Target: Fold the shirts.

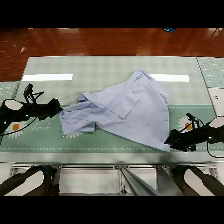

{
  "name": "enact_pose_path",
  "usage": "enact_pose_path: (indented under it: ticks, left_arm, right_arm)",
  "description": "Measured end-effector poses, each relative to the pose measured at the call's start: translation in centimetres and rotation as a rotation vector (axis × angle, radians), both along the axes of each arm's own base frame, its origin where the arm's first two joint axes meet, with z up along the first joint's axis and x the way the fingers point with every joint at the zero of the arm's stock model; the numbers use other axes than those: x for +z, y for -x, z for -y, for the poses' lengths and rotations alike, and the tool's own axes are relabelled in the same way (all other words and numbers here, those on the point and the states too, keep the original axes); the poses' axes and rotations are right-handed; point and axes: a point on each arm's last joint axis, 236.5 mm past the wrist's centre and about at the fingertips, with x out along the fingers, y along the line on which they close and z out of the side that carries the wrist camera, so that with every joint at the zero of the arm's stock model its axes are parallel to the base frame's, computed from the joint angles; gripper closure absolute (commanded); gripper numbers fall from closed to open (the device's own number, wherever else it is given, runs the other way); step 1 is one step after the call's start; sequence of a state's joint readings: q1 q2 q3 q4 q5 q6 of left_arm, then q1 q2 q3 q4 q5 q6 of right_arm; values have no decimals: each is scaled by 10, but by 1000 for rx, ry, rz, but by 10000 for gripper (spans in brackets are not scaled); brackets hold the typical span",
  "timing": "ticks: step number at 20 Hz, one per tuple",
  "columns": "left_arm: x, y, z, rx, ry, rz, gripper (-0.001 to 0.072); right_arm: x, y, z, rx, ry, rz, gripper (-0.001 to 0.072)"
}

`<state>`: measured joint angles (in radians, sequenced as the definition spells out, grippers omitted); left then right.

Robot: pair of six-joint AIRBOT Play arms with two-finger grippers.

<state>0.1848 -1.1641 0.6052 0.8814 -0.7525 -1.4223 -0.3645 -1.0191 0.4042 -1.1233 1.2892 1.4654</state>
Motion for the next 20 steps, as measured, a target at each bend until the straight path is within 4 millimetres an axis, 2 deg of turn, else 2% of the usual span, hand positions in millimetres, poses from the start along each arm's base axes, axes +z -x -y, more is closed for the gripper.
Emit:
enact_pose_path:
  ticks: [1, 3, 6, 8, 10, 11, 13, 14, 16, 18, 20]
  left_arm:
    - [0, 0, 0, 0, 0, 0, 693]
    - [0, 0, 0, 0, 0, 0, 693]
    - [2, -2, 0, -1, 0, 4, 693]
    - [13, -10, -1, -6, 3, 26, 693]
    - [41, -28, -1, -15, 17, 82, 693]
    - [65, -42, -1, -14, 22, 137, 693]
    - [132, -73, -1, -16, 33, 290, 693]
    - [176, -87, 0, -23, 33, 386, 693]
    - [272, -103, 0, -35, 15, 593, 693]
    - [369, -99, 4, -62, -15, 794, 693]
    - [455, -78, 9, -90, -58, 973, 693]
  right_arm:
    - [-1, -5, -5, -15, -28, 4, 382]
    - [-7, -17, -12, -37, -64, 36, 683]
    - [-1, -49, -21, -48, -127, 157, 683]
    - [24, -77, -29, -45, -193, 250, 684]
    - [64, -116, -24, -25, -203, 390, 684]
    - [94, -138, -20, -6, -196, 478, 684]
    - [166, -180, -8, 29, -150, 677, 684]
    - [212, -199, -3, 46, -118, 789, 684]
    - [313, -223, 4, 84, -39, 1023, 684]
    - [404, -224, 8, 110, 54, 1225, 684]
    - [488, -206, 7, 126, 157, 1406, 684]
